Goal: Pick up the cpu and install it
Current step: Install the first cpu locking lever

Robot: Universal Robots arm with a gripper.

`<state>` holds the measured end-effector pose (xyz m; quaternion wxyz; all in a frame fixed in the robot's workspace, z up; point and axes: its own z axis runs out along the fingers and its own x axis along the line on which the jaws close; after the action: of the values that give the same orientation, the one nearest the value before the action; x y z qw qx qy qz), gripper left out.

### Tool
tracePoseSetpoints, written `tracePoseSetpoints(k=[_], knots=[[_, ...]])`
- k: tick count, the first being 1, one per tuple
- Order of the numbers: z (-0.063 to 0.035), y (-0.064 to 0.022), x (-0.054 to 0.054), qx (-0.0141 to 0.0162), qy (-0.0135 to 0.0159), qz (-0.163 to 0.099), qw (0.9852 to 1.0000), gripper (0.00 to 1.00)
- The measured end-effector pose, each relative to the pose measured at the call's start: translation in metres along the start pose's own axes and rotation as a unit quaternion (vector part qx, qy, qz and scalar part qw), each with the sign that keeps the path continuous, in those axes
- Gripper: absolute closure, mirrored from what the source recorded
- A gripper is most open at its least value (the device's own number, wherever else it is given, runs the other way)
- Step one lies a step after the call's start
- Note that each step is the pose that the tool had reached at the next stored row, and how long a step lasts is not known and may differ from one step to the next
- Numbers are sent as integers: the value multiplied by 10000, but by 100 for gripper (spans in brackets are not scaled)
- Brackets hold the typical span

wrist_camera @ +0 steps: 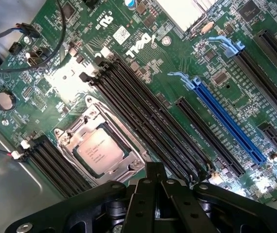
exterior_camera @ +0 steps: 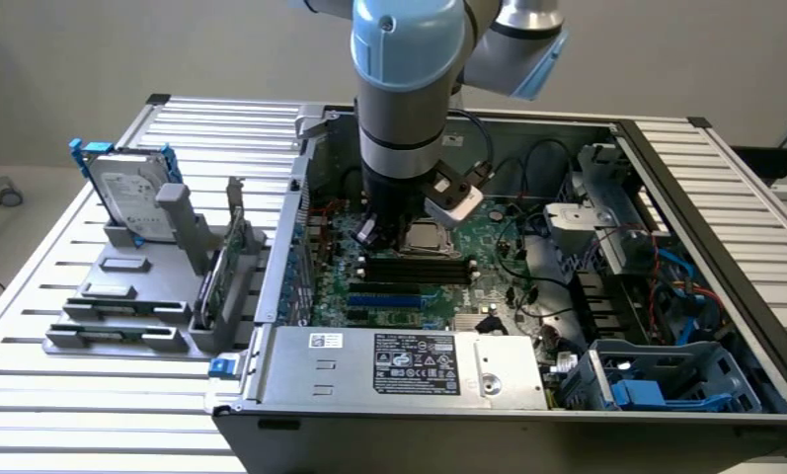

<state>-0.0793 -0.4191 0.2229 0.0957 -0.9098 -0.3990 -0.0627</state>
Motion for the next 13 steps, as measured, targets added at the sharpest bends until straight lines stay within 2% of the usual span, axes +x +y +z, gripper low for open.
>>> tracePoseSetpoints(k=[5,13], knots=[[25,-15,10,19,-19,22,10000,89],[84,-54,34,22,-21,23,10000,89]])
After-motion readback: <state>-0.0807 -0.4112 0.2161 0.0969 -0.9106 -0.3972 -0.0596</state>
